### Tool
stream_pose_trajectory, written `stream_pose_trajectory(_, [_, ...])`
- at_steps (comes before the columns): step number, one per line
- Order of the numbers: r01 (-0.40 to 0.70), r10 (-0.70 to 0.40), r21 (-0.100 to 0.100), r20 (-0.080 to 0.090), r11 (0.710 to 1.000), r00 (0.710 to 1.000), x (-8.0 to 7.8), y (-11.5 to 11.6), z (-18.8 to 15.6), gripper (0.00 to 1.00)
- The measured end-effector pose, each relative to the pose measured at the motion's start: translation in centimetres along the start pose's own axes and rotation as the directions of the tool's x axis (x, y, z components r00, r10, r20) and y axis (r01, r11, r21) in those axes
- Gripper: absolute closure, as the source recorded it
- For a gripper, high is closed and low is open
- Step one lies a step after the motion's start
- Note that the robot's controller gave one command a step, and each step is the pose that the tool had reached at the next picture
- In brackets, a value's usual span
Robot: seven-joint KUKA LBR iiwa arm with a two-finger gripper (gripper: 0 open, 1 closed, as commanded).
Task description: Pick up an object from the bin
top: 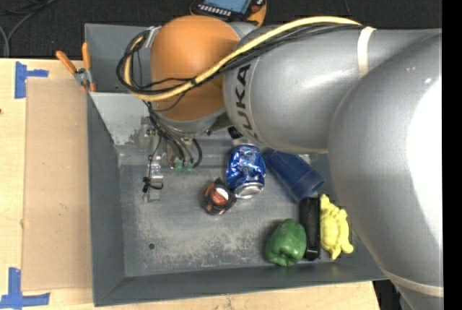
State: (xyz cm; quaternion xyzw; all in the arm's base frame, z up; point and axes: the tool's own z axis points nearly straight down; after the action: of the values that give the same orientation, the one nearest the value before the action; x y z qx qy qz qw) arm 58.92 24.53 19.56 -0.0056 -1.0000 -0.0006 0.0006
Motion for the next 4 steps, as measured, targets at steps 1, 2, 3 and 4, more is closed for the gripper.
stream_pose_trajectory(1, [0.000, 0.000, 0.000, 0.000, 1.000, 1.000, 0.0, 0.0, 0.0, 0.00])
stream_pose_trajectory(2, [0.097, -0.097, 0.001, -0.003, 0.995, 0.995, 0.8, -4.1, 2.0, 0.00])
stream_pose_trajectory(3, [0.126, -0.126, 0.000, -0.001, 0.992, 0.992, 2.4, -6.0, 2.9, 0.00])
stream_pose_trajectory(4, [0.138, -0.138, 0.004, 0.001, 0.990, 0.990, -1.9, -12.3, 4.4, 0.00])
